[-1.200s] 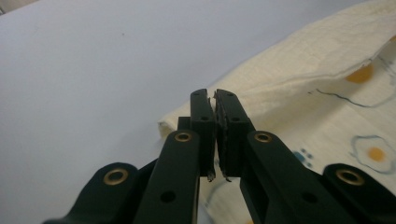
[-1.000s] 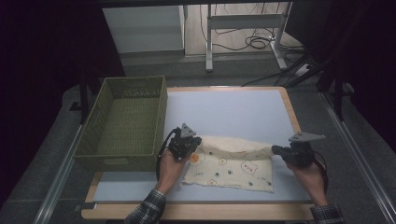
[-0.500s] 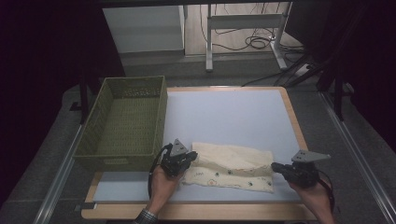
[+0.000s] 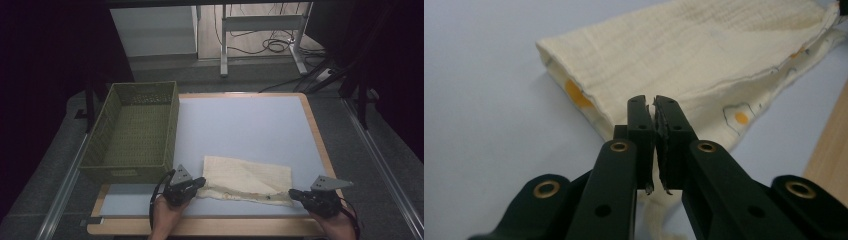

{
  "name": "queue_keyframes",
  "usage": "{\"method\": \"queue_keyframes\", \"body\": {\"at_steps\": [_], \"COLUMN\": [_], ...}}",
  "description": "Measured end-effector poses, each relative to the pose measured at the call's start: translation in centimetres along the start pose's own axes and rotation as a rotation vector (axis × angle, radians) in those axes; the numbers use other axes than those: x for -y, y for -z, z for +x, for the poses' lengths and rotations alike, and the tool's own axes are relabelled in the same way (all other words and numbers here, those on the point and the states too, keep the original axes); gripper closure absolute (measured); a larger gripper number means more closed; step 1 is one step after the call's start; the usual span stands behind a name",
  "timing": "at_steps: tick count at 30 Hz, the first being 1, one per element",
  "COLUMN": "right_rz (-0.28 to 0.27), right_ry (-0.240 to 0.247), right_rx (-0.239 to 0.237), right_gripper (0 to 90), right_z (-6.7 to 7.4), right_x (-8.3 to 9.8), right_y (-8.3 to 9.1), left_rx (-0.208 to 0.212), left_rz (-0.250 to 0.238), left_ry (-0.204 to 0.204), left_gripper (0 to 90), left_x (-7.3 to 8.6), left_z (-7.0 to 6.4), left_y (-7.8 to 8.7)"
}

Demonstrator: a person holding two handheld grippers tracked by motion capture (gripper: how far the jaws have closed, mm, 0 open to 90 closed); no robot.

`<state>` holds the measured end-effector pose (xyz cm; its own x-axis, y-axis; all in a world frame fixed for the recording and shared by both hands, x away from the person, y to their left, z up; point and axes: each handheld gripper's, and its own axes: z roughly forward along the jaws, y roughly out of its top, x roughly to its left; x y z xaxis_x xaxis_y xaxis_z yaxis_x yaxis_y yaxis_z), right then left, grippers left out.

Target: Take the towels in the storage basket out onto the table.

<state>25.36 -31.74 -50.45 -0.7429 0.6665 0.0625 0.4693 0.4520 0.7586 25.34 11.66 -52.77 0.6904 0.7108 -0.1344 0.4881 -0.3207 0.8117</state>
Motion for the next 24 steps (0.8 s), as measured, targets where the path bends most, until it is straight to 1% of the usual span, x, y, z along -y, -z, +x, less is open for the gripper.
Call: {"method": "queue_keyframes", "body": {"at_steps": [1,2,3,4,5,6,7,8,9,10,12,15,19,22,24], "right_rz": [0.0,0.0,0.002,0.0,-0.008,-0.017,-0.023,-0.038,-0.038,-0.044,-0.052,-0.047,-0.044,-0.048,-0.046], "right_ry": [0.0,-0.005,-0.004,-0.008,-0.012,-0.014,-0.014,-0.02,-0.02,-0.022,-0.028,-0.029,-0.039,-0.052,-0.073], "right_rx": [-0.009,-0.02,-0.023,-0.024,-0.025,-0.022,-0.017,0.0,0.0,0.005,0.011,0.037,0.079,0.118,0.138], "right_gripper": [85.8,83.3,79.9,77.1,75.4,74.2,73.5,71.9,71.9,71.3,70.5,69.2,69.1,69.3,69.0], "right_z": [0.1,0.3,0.3,0.4,0.4,0.4,0.3,0.0,0.0,-0.2,-0.7,-1.6,-3.1,-4.2,-5.0], "right_x": [0.2,0.5,0.6,0.7,0.8,0.8,0.8,0.6,0.6,0.4,0.1,-0.6,-1.6,-2.6,-3.2], "right_y": [0.1,0.1,0.2,0.3,0.7,1.0,1.2,1.8,1.8,2.0,2.1,1.4,-0.2,-1.3,-2.2], "left_rx": [0.002,0.006,0.007,0.013,0.025,0.027,0.02,0.016,0.016,0.016,0.01,-0.015,-0.034,-0.045,-0.065], "left_rz": [0.001,0.006,0.008,0.005,0.004,0.004,0.002,-0.002,-0.004,-0.001,0.0,0.009,0.022,0.025,0.024], "left_ry": [0.0,0.002,0.006,0.019,0.03,0.036,0.04,0.039,0.041,0.043,0.033,0.007,-0.01,-0.014,-0.013], "left_gripper": [85.9,84.8,81.8,76.3,72.9,67.9,63.3,56.4,56.4,52.4,50.0,47.9,45.7,44.4,43.3], "left_x": [0.4,0.6,0.8,1.0,1.2,1.2,1.2,1.1,0.9,0.7,0.0,-1.2,-3.0,-4.0,-4.8], "left_z": [-0.1,-0.1,-0.1,-0.1,0.0,0.1,0.1,0.1,0.2,0.2,0.2,0.1,0.4,0.7,1.1], "left_y": [0.2,0.3,0.4,0.7,1.0,1.1,1.3,1.4,1.4,1.3,1.0,0.0,-1.7,-2.9,-3.7]}}
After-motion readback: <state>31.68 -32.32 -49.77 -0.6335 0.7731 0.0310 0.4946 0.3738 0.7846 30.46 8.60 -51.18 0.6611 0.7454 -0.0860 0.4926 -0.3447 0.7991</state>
